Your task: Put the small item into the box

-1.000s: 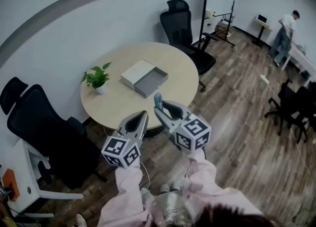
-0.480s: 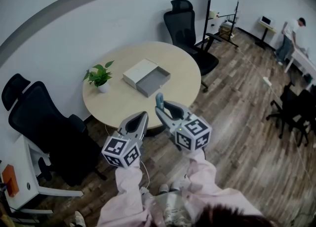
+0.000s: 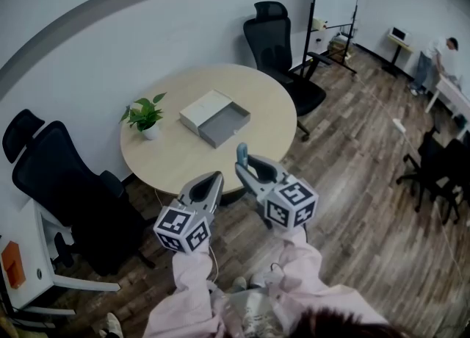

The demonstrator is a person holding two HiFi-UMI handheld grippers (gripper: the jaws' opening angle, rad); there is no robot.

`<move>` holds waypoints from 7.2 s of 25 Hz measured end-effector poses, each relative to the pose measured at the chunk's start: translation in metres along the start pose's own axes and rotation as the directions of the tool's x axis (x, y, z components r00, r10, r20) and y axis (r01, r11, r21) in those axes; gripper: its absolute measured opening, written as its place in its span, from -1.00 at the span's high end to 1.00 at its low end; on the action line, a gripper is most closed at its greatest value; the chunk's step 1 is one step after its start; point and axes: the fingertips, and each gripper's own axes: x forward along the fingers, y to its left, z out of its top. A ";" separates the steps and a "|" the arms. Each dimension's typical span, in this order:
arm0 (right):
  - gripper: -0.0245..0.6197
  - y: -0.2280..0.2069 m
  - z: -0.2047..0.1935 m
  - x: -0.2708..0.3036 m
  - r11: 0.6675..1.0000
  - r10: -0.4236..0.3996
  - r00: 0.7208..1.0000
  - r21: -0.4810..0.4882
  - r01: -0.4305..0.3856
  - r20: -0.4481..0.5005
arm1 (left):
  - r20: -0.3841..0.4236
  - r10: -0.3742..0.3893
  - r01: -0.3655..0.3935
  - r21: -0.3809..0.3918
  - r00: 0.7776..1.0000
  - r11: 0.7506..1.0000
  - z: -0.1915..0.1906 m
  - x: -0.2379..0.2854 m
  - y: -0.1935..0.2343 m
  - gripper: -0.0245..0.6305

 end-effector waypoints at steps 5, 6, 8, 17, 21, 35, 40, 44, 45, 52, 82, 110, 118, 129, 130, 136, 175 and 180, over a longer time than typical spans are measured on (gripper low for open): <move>0.52 -0.006 -0.008 0.002 1.000 0.011 1.000 0.007 -0.011 -0.011 | -0.007 0.027 -0.027 -0.026 1.000 0.999 -0.016 0.000 0.001 0.90; 0.52 -0.007 -0.010 0.003 1.000 0.013 1.000 0.010 -0.013 -0.016 | -0.011 0.029 -0.030 -0.032 1.000 0.999 -0.019 0.000 0.001 0.90; 0.52 -0.010 -0.012 0.005 1.000 0.013 1.000 0.014 -0.013 -0.023 | -0.018 0.029 -0.030 -0.035 0.999 0.999 -0.021 0.002 0.003 0.90; 0.52 -0.023 -0.014 0.042 1.000 0.016 0.999 0.015 -0.016 -0.034 | -0.025 0.030 -0.031 -0.037 0.999 0.999 -0.018 0.022 0.039 0.90; 0.52 -0.034 -0.021 0.062 0.999 0.005 0.999 0.043 -0.003 -0.051 | -0.028 0.027 -0.028 -0.028 0.999 0.999 -0.016 0.034 0.059 0.90; 0.52 -0.073 -0.032 0.109 0.998 -0.024 0.996 0.054 0.029 -0.087 | -0.044 -0.024 0.021 -0.058 0.999 0.998 -0.023 0.079 0.105 0.90; 0.52 -0.084 -0.032 0.117 0.998 -0.039 0.995 0.051 0.044 -0.088 | -0.049 -0.039 0.036 -0.061 0.998 0.997 -0.023 0.093 0.114 0.90; 0.52 -0.094 -0.029 0.122 0.997 -0.051 0.996 0.056 0.056 -0.078 | -0.049 -0.048 0.046 -0.058 0.998 0.997 -0.022 0.103 0.119 0.90; 0.52 -0.095 -0.029 0.123 0.997 -0.054 0.996 0.060 0.058 -0.077 | -0.050 -0.051 0.048 -0.056 0.997 0.997 -0.022 0.105 0.120 0.90; 0.52 -0.100 -0.036 0.138 0.996 -0.047 0.996 0.072 0.053 -0.079 | -0.058 -0.044 0.042 -0.049 0.997 0.998 -0.025 0.109 0.135 0.90; 0.52 -0.200 -0.025 0.219 0.995 0.063 0.987 0.087 -0.051 -0.145 | -0.068 0.055 -0.062 -0.120 0.996 0.991 -0.031 0.211 0.197 0.90; 0.52 -0.244 -0.042 0.289 0.956 0.289 0.912 0.039 -0.290 -0.292 | -0.083 0.298 -0.309 -0.183 0.951 0.933 -0.049 0.256 0.252 0.90; 0.52 -0.246 -0.058 0.304 0.942 0.324 0.880 0.028 -0.335 -0.346 | -0.086 0.350 -0.361 -0.223 0.933 0.906 -0.062 0.252 0.270 0.90; 0.53 -0.242 -0.086 0.323 0.933 0.339 0.832 0.047 -0.356 -0.439 | -0.125 0.333 -0.355 -0.304 0.935 0.884 -0.083 0.256 0.288 0.90; 0.52 -0.242 -0.090 0.324 0.934 0.337 0.827 0.048 -0.355 -0.451 | -0.132 0.330 -0.355 -0.314 0.935 0.880 -0.086 0.256 0.290 0.90; 0.52 -0.245 -0.110 0.331 0.935 0.322 0.791 0.041 -0.354 -0.519 | -0.160 0.312 -0.350 -0.369 0.937 0.861 -0.103 0.257 0.299 0.90; 0.52 -0.254 -0.211 0.347 0.814 0.328 0.405 0.038 -0.579 -0.854 | -0.292 0.257 -0.375 -0.488 0.921 0.788 -0.166 0.258 0.307 0.90; 0.52 -0.252 -0.223 0.345 0.793 0.316 0.350 0.043 -0.607 -0.882 | -0.294 0.268 -0.386 -0.498 0.917 0.777 -0.167 0.253 0.309 0.90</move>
